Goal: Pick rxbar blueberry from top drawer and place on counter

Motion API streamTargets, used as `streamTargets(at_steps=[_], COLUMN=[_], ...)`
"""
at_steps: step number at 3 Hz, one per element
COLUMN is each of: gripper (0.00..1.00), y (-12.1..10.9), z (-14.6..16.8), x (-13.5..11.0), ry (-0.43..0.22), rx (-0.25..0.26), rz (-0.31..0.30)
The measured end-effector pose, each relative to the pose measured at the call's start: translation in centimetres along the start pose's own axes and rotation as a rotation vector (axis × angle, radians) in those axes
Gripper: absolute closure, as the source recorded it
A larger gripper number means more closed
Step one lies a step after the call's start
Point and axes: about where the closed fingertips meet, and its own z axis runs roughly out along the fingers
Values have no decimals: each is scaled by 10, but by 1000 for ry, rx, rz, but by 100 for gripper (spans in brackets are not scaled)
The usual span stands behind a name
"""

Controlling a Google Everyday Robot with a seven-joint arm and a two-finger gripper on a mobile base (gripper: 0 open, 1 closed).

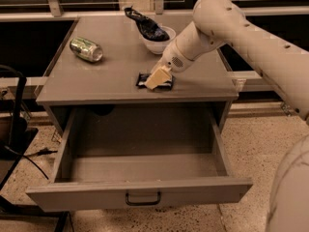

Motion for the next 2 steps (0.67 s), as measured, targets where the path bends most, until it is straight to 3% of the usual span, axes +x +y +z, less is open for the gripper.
streamTargets(at_steps=[1, 2], gripper=[0, 0], y=[0, 0], z=[0, 0], x=[0, 0], ry=[0, 0], rx=[0, 0], rz=[0, 0])
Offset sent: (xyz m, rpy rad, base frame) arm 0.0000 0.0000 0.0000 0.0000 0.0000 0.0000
